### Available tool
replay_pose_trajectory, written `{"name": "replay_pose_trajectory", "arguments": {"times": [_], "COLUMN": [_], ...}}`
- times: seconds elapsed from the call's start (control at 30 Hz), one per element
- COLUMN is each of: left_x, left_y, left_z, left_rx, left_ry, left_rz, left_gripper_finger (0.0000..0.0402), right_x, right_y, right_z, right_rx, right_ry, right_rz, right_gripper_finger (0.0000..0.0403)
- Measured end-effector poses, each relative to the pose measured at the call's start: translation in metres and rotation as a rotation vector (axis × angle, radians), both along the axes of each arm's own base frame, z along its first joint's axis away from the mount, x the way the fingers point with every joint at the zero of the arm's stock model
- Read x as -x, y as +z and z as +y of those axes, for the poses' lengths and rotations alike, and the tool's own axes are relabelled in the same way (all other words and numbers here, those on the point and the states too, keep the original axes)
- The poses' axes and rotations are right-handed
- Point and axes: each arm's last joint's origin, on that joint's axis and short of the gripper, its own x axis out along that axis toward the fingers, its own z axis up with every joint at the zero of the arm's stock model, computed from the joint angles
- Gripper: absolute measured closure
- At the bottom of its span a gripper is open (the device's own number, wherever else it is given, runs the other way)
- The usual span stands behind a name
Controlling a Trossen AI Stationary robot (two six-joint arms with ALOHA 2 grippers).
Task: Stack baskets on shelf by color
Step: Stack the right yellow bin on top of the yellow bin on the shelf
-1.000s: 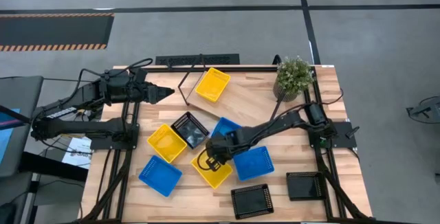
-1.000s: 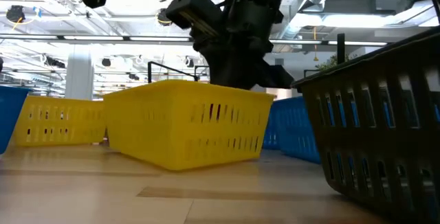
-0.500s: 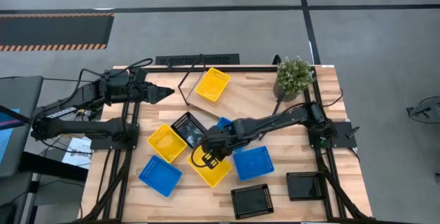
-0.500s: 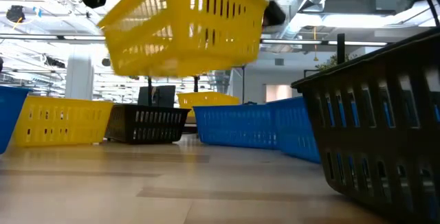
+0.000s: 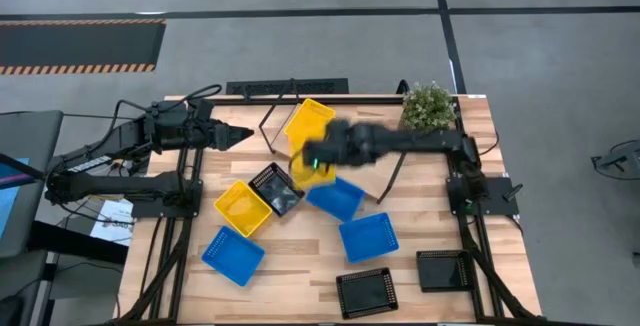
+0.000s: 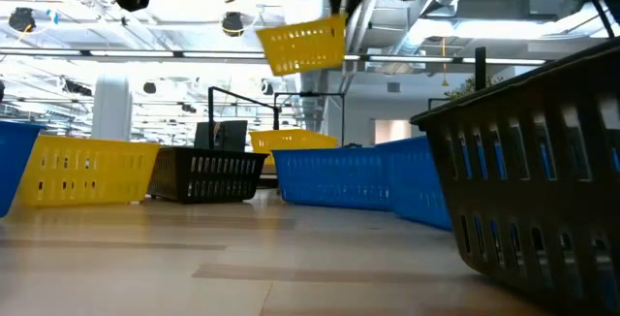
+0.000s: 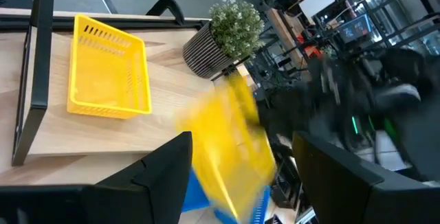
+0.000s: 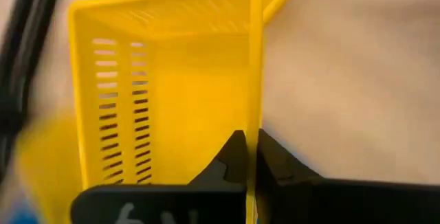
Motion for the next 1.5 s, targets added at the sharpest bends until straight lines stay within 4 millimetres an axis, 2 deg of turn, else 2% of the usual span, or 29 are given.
{"name": "replay_pose_trajectory", "arguments": {"times": [0.1,0.23,0.33,0.43,0.73,0.93,1.17,1.5], "left_x": [0.000,0.000,0.000,0.000,0.000,0.000,0.000,0.000], "left_y": [0.000,0.000,0.000,0.000,0.000,0.000,0.000,0.000], "left_z": [0.000,0.000,0.001,0.001,0.001,0.001,0.001,0.002], "left_rx": [0.016,0.036,0.045,0.065,0.071,0.070,0.061,0.055], "left_ry": [0.006,0.021,0.040,0.053,0.060,0.062,0.069,0.084], "left_rz": [-0.006,-0.013,-0.015,-0.022,-0.023,-0.023,-0.019,-0.019], "left_gripper_finger": [0.0164,0.0164,0.0164,0.0164,0.0164,0.0164,0.0164,0.0164], "right_x": [0.009,0.010,0.001,-0.007,-0.023,-0.024,-0.023,-0.026], "right_y": [0.011,0.014,0.014,0.001,-0.045,-0.063,-0.071,-0.069], "right_z": [-0.038,-0.079,-0.101,-0.115,-0.113,-0.116,-0.122,-0.126], "right_rx": [0.029,0.016,0.013,-0.010,-0.094,-0.113,-0.132,-0.128], "right_ry": [-0.192,-0.391,-0.451,-0.475,-0.538,-0.558,-0.541,-0.491], "right_rz": [-0.081,-0.208,-0.339,-0.372,-0.342,-0.310,-0.306,-0.315], "right_gripper_finger": [0.0387,0.0390,0.0386,0.0383,0.0381,0.0378,0.0378,0.0372]}}
